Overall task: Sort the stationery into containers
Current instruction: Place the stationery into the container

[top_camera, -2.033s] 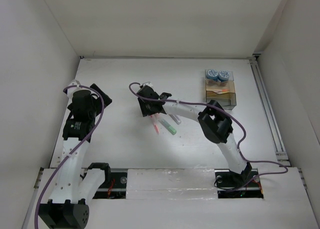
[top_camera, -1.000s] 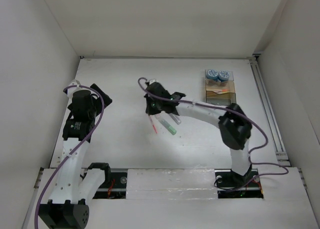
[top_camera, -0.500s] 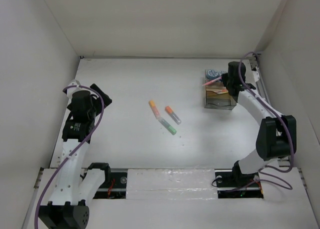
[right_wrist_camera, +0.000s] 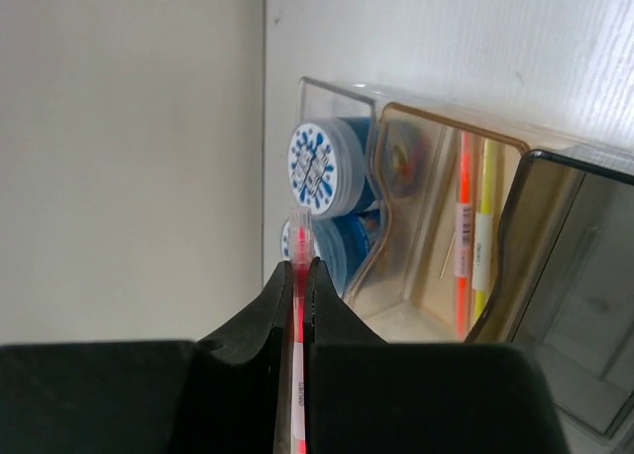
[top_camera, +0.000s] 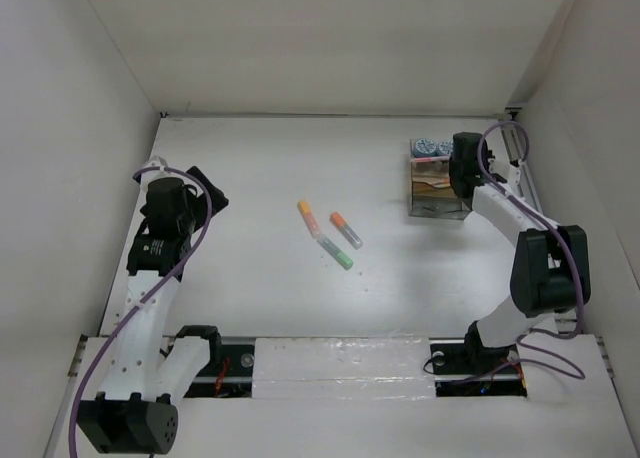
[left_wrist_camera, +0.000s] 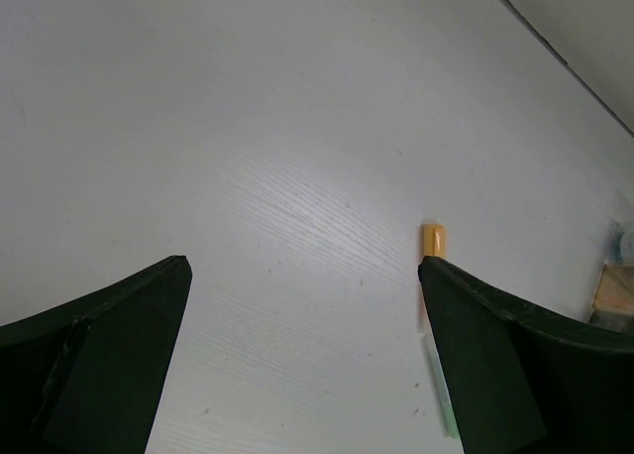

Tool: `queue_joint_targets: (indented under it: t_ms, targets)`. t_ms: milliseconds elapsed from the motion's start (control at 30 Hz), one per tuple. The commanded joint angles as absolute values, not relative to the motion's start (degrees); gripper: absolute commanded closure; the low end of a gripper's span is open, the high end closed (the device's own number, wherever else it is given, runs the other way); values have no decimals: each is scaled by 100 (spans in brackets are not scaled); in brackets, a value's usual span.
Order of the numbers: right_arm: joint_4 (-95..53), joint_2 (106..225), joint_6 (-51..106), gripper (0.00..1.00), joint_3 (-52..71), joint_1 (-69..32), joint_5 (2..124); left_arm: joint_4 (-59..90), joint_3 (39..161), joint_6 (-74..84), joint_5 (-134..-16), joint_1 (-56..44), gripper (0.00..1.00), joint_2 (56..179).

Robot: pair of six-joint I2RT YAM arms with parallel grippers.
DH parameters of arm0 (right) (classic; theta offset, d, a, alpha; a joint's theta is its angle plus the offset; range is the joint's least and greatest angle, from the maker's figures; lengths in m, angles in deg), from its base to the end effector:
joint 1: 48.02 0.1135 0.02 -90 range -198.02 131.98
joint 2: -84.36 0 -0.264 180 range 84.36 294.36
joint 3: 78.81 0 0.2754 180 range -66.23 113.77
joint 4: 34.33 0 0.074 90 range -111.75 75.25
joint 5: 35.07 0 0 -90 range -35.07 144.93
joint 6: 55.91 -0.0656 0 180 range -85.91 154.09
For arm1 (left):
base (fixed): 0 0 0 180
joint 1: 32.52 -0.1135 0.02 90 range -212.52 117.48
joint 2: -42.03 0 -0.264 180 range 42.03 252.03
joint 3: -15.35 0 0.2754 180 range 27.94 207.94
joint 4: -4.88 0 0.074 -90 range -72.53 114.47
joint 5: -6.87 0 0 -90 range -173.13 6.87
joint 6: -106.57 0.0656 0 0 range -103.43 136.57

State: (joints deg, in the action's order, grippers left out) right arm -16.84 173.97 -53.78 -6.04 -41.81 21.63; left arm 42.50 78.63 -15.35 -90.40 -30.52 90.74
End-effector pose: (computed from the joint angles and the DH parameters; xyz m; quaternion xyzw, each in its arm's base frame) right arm 0.3898 0.0062 0.2251 0.6552 0.5536 0.1547 0.4903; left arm 0.2405 -0.0001 0.3267 -0.2487 0.7952 -0.1100 0.5419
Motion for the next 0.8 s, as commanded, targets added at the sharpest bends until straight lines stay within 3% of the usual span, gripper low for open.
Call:
queue_joint_targets:
  t_ms: [0,767]
  targets:
    - [-1194,17787,-5766,100,-6,-4275,1697,4032,7874,-1446,-8946,-3076,1,9037]
    - [-742,18570,-5978,100,215,-4214,1467,3979,7821,-1393,-8840,-3076,1,9090]
